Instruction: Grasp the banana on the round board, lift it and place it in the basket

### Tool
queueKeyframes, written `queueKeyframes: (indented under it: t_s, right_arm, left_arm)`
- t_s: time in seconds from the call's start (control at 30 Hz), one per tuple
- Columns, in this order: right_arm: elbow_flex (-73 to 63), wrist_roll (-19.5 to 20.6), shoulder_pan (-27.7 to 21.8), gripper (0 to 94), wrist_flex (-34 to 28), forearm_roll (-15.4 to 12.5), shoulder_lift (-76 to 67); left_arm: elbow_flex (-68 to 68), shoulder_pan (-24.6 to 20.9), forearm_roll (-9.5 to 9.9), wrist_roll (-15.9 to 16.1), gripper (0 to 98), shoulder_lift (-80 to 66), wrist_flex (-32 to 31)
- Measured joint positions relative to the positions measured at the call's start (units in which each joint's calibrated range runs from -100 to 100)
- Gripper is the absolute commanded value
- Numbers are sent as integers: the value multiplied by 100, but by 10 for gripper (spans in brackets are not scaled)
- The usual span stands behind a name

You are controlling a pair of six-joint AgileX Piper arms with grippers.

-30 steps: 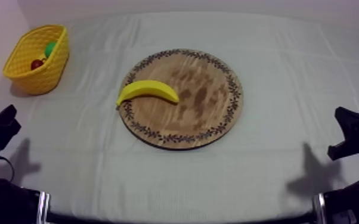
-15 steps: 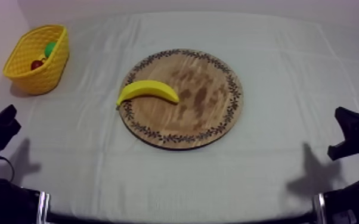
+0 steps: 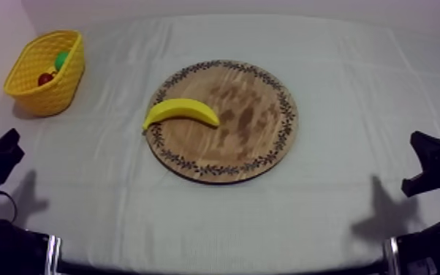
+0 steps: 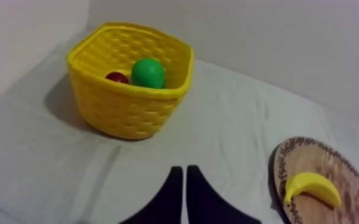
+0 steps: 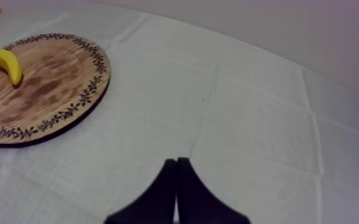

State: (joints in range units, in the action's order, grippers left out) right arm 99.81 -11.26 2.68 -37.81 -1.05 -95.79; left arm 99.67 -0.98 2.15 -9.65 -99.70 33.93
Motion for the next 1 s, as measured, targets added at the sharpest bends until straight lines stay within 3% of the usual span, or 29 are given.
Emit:
queueKeyframes:
  t_s: [0.13,0.27,0.47,0.63,1.0]
  right_arm:
    - [0,0,0,2,0,0,0]
    - [0,0,0,2,0,0,0]
    - [0,0,0,2,0,0,0]
    - [0,0,0,2,0,0,0]
    - [0,0,0,2,0,0,0]
  left_arm:
    - [0,-31,10,-312,2,0,0]
    - [0,-105,17,-369,1,0,0]
    - [7,-123,-7,-80,0,76,-128]
    - [-387,-30,-215,218,0,561,-391]
    - [-2977,358,-257,932,0,2800,988]
